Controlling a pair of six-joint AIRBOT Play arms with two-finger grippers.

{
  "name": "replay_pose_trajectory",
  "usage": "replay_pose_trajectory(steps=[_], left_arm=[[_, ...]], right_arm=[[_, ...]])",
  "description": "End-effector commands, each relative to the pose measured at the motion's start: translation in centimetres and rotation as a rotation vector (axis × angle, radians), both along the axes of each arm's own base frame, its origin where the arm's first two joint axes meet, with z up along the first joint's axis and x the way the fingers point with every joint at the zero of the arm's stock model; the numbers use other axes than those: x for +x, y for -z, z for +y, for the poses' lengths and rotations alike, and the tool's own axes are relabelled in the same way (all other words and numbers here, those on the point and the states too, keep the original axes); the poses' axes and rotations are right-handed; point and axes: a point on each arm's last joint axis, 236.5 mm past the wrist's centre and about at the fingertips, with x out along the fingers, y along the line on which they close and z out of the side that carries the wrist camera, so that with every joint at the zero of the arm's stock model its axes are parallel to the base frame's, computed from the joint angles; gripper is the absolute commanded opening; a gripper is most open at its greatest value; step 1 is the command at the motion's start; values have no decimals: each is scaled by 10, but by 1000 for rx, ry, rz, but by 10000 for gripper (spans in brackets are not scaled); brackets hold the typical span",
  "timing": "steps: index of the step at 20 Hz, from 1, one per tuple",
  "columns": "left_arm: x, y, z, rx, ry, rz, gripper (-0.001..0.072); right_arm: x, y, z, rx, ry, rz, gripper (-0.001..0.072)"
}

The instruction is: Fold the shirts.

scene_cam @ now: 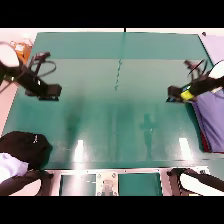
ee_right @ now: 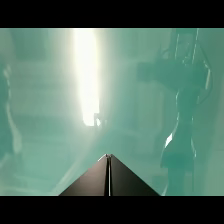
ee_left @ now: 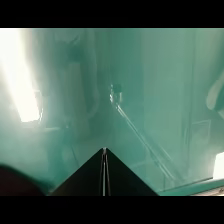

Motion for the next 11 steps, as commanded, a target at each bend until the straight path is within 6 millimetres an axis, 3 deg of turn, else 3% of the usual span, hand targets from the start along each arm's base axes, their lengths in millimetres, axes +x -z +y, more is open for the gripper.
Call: replay_pose_trajectory(steps=[1,4,11], left_arm=[[-28,11,1,8,9,-10,21],[-36,11,-1,1,16,23,21],[-36,11,-1,-1,15,24,22]], right_arm=[[-32,23,26,-1,-89,-19,14],[-52,29,32,17,-97,55,15],[-51,29,31,16,-97,53,15]])
